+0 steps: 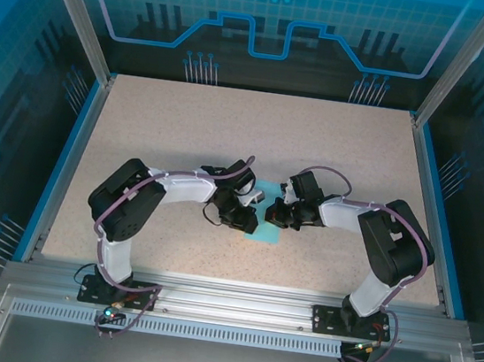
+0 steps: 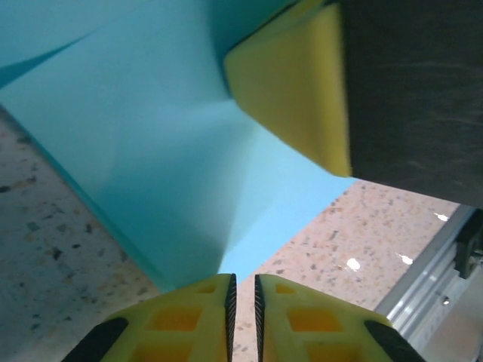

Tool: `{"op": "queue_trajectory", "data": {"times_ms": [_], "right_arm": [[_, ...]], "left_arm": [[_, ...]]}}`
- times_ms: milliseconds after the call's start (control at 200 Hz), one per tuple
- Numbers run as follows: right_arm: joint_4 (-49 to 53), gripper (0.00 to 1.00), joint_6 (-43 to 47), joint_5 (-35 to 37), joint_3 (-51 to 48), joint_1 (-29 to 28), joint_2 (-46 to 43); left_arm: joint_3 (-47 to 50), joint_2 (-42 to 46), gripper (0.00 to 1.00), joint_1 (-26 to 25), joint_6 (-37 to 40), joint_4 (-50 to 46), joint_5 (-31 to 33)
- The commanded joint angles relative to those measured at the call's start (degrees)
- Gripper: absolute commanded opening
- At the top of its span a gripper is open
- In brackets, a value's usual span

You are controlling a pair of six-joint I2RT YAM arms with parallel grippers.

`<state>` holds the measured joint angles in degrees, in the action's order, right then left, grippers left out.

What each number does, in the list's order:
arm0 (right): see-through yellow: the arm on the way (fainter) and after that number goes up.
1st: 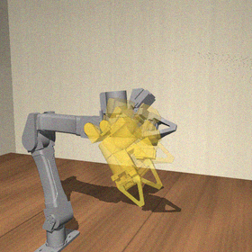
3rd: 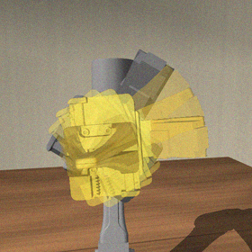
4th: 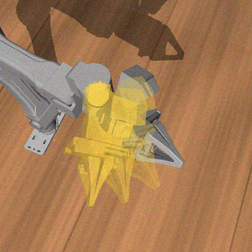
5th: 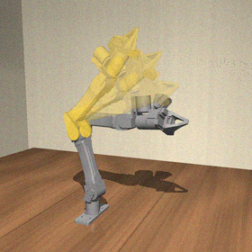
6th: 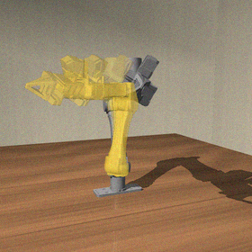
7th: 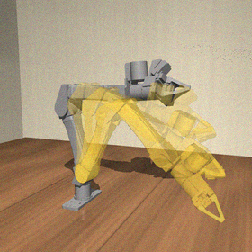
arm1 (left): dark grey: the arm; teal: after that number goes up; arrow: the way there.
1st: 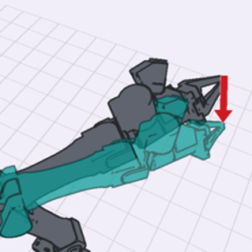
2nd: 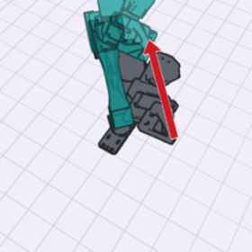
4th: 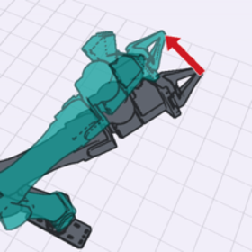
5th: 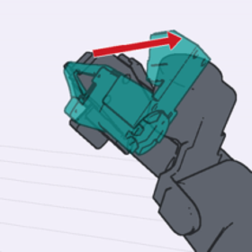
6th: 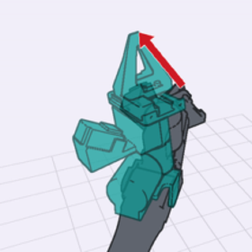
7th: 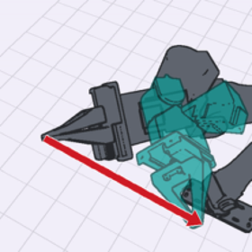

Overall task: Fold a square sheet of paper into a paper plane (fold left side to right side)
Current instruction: Fold the triangle a second time at the center of the table.

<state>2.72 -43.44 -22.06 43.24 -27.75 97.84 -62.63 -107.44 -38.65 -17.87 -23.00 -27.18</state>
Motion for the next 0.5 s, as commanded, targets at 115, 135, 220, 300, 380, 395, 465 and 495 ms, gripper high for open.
{"op": "queue_trajectory", "data": {"times_ms": [115, 135, 220, 300, 380, 395, 465, 495], "right_arm": [[7.3, 0.0, 1.3, 3.0, -0.8, -0.1, 1.4], [7.2, 0.0, 1.3, 2.9, -0.8, -0.1, 1.3], [6.3, 0.0, 1.3, 2.4, -0.9, -0.1, 0.6], [5.0, 0.0, 1.3, 1.8, -0.9, -0.2, -0.9], [4.9, 0.0, 2.2, 1.6, -0.6, -0.4, -3.3], [5.0, 0.0, 2.5, 1.6, -0.5, -0.5, -3.8], [6.0, 0.0, 3.7, 1.4, -0.1, -0.9, -5.8], [6.3, 0.0, 4.3, 1.5, -0.1, -1.3, -6.7]], "left_arm": [[-1.1, -1.6, 0.13, 0.4, 0.7, -2.5, 3.9], [-1.0, -1.7, 0.13, 0.4, 0.8, -2.5, 3.9], [-0.7, -2.0, 0.13, 0.4, 1.0, -2.7, 4.2], [-0.4, -2.3, 0.13, 0.4, 1.0, -3.1, 4.9], [-0.4, -2.5, 0.12, 0.2, 1.0, -3.8, 6.0], [-0.4, -2.5, 0.12, 0.2, 0.9, -3.9, 6.2], [-0.3, -2.4, 0.12, -0.3, 0.8, -4.2, 7.3], [-0.4, -2.4, 0.11, -0.4, 0.8, -4.4, 7.8]]}}
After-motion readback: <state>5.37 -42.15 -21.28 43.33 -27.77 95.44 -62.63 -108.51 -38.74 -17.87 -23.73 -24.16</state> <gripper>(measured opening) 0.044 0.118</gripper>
